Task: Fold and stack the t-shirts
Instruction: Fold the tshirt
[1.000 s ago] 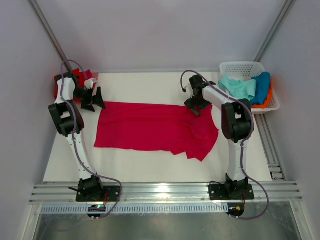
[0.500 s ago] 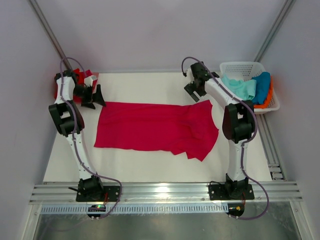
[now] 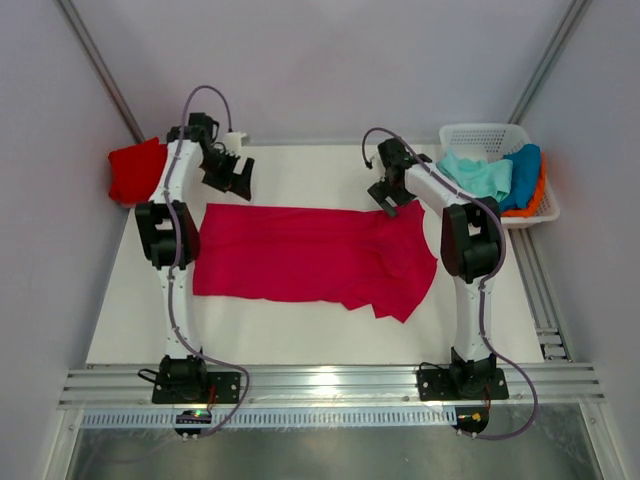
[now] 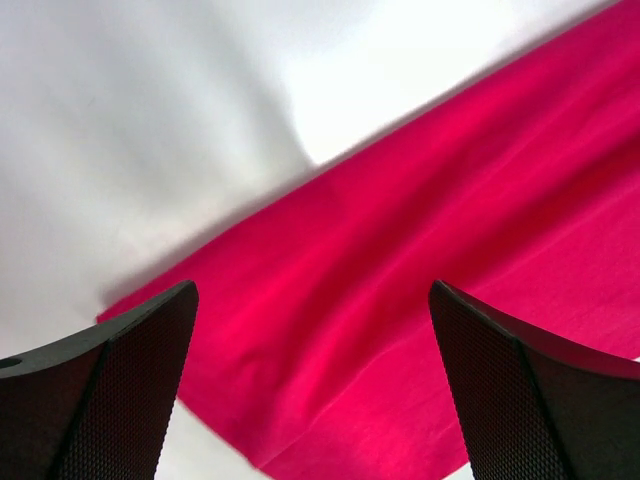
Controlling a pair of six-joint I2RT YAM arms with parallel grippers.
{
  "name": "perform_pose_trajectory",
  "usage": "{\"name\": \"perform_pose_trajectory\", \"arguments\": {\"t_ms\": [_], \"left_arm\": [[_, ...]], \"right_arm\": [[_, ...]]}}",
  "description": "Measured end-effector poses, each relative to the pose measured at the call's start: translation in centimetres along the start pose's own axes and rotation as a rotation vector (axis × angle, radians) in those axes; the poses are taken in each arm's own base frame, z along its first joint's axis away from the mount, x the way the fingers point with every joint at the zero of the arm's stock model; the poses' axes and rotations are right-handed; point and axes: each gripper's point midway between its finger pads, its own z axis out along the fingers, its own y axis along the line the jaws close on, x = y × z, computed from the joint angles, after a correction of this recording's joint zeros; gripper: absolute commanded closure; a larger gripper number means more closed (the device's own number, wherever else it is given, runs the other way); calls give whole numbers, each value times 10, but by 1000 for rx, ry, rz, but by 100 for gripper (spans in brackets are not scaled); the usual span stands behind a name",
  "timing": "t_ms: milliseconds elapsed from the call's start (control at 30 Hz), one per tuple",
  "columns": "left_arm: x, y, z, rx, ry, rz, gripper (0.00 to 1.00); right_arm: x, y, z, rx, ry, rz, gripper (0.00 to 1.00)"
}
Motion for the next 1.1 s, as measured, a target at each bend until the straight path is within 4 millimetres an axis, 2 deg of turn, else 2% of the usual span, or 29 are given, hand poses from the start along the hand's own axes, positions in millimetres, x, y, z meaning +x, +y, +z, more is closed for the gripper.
{"name": "perform_pose_trajectory", "arguments": {"t_ms": [67,133,233,400,533,667,700,800,933,1100], "left_arm": [[-12,-19,6,1,-8,50,1],[-21,-37,12,12,-12,80,1],[-27,-50,15,25,-17,85,1],[-16,-47,19,46,11,25,1],[10,-46,30,78,79,-31,1],[48,-52,49,123,185,-93,1],[52,-54,50,129,194,-99,1],[51,-58,44,127,185,-108,1],[48,-56,45,110,177,-100,1],[44,-42,50,46,181,-78,1]], "right_arm": [[12,7,4,-17,34,-13,1],[13,8,4,-18,38,-14,1],[12,8,5,-17,35,-13,1],[19,13,9,-26,50,-19,1],[24,17,11,-38,60,-23,1],[27,20,12,-47,65,-25,1],[27,20,12,-49,66,-25,1],[28,21,12,-51,69,-26,1],[28,20,8,-55,65,-26,1],[29,19,-12,-81,48,-25,1]]}}
